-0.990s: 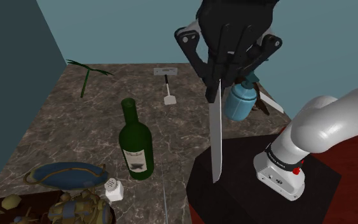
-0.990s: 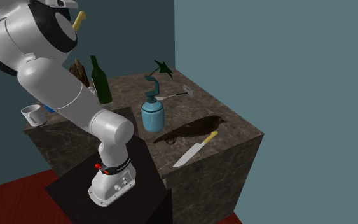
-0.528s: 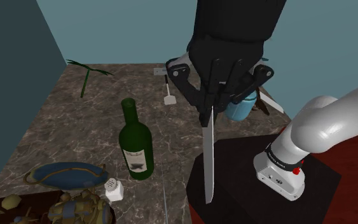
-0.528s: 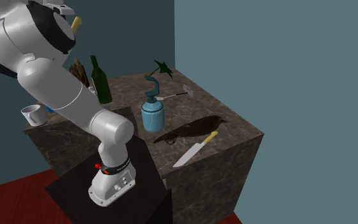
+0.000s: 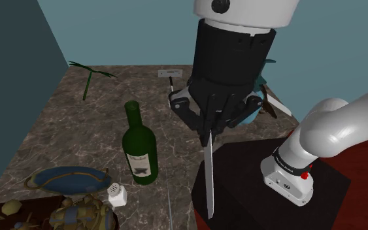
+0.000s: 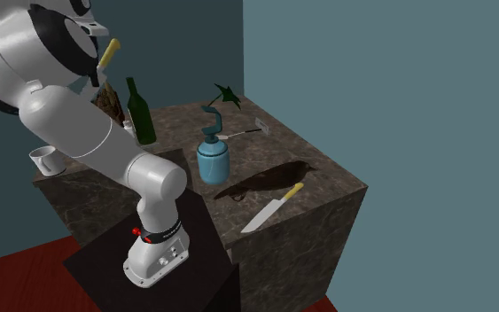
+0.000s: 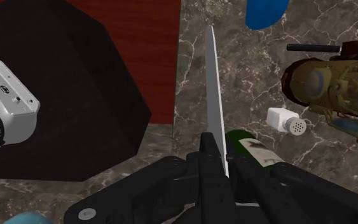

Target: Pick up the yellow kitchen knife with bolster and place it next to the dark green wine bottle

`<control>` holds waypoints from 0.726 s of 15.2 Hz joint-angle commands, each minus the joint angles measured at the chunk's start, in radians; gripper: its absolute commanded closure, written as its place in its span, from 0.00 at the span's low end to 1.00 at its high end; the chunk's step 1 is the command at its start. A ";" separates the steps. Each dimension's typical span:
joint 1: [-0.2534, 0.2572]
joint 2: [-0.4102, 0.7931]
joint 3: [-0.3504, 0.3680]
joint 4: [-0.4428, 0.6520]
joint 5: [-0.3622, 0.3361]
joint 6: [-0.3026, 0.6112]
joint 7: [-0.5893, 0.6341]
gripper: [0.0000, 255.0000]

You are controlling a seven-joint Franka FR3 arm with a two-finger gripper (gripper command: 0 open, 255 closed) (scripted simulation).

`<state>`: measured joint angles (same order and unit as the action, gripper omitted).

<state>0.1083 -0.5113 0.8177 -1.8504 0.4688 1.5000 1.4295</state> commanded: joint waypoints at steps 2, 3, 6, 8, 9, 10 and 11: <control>0.008 -0.017 0.001 -0.051 0.012 0.034 -0.012 1.00; 0.010 -0.022 0.003 -0.066 0.015 0.046 -0.015 1.00; 0.016 -0.033 0.009 -0.113 0.025 0.082 -0.025 1.00; 0.020 -0.040 0.014 -0.142 0.031 0.106 -0.031 1.00; 0.021 -0.042 0.017 -0.157 0.034 0.118 -0.034 1.00; 0.023 -0.045 0.020 -0.171 0.038 0.130 -0.037 1.00; 0.024 -0.047 0.023 -0.185 0.041 0.142 -0.040 1.00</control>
<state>0.1306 -0.5558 0.8365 -2.0183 0.5057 1.6268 1.3925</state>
